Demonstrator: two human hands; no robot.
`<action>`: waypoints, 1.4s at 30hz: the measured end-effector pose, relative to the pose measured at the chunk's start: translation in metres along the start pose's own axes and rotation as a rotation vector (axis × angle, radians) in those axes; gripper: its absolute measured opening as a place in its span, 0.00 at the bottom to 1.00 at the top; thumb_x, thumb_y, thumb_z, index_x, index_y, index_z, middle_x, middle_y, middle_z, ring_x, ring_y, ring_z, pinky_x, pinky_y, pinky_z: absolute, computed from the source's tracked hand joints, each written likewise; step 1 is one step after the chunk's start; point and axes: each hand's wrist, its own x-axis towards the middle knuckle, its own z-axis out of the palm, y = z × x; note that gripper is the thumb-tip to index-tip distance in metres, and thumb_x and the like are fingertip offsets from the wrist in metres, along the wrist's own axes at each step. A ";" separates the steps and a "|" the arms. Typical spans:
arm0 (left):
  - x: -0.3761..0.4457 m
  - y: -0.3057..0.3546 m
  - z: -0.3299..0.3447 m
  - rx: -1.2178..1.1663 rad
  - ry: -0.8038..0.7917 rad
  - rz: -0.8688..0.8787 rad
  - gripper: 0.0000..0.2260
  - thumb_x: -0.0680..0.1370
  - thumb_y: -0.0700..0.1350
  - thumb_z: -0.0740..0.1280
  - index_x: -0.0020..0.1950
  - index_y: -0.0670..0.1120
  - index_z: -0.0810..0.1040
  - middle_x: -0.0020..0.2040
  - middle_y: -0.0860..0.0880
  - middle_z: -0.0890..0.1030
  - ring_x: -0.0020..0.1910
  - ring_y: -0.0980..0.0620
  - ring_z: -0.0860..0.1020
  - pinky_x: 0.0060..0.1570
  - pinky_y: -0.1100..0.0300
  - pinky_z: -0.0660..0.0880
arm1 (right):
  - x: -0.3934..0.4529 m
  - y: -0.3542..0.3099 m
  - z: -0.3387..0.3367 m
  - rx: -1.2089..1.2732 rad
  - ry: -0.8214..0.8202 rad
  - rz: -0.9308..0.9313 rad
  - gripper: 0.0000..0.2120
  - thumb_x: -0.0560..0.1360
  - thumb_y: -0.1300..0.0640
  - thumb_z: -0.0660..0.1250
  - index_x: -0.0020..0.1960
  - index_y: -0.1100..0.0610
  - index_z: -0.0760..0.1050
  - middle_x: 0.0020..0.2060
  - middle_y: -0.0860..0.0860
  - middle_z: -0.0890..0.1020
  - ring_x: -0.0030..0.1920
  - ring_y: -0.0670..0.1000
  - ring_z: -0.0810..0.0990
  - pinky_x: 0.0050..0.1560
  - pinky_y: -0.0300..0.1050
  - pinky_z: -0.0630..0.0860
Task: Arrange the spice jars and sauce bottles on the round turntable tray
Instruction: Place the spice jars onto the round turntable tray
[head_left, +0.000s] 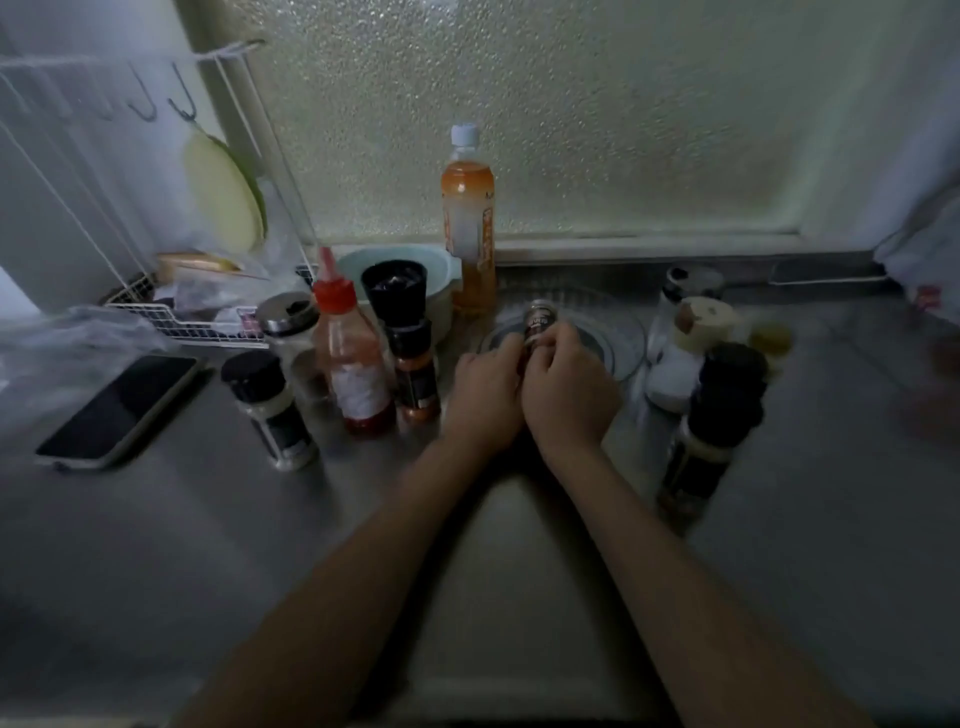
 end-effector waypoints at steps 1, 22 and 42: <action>-0.010 0.006 -0.004 0.012 0.012 0.002 0.06 0.76 0.43 0.62 0.43 0.49 0.64 0.40 0.43 0.81 0.39 0.41 0.78 0.42 0.54 0.63 | -0.009 -0.002 -0.006 0.003 0.000 -0.001 0.11 0.80 0.56 0.54 0.54 0.56 0.74 0.40 0.56 0.82 0.37 0.56 0.76 0.34 0.45 0.65; -0.079 0.018 -0.041 -0.181 0.134 -0.020 0.04 0.74 0.37 0.59 0.45 0.46 0.68 0.42 0.45 0.76 0.40 0.48 0.72 0.41 0.57 0.65 | -0.037 -0.022 -0.050 -0.057 -0.204 0.176 0.20 0.72 0.48 0.69 0.52 0.63 0.74 0.42 0.56 0.77 0.47 0.57 0.79 0.38 0.44 0.67; -0.033 0.001 -0.044 -0.283 0.120 -0.265 0.15 0.70 0.54 0.71 0.52 0.51 0.72 0.49 0.54 0.79 0.42 0.55 0.78 0.38 0.58 0.73 | -0.038 -0.015 -0.053 0.282 0.056 -0.295 0.20 0.76 0.54 0.65 0.67 0.54 0.70 0.56 0.52 0.80 0.58 0.50 0.77 0.60 0.44 0.73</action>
